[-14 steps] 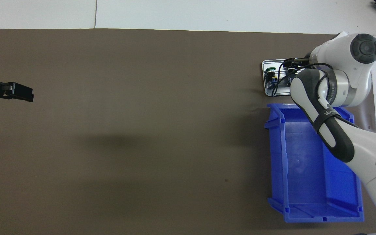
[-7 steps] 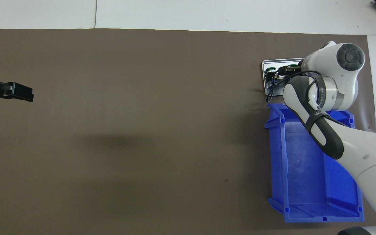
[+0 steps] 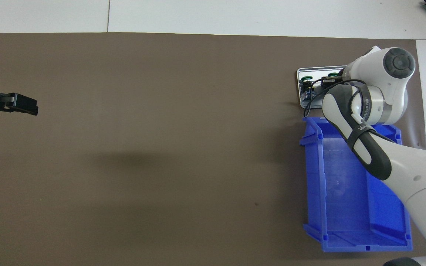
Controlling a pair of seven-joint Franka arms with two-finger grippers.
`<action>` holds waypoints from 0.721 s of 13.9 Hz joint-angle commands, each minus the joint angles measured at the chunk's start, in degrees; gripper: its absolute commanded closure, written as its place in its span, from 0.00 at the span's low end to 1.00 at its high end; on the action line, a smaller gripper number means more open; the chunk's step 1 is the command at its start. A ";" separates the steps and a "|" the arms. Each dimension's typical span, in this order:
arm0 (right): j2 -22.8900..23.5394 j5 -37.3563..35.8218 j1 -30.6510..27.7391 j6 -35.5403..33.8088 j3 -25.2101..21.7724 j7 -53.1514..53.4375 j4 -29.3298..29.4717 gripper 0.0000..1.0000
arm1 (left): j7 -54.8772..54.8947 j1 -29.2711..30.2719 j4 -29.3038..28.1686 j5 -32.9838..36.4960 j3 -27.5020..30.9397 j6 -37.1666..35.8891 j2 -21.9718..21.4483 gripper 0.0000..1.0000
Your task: Place and press button with both arms
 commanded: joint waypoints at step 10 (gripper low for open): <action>-10.89 -0.09 7.37 -24.17 0.72 55.86 8.64 1.00 | 0.47 0.35 -2.18 0.46 -0.22 0.57 -1.86 0.00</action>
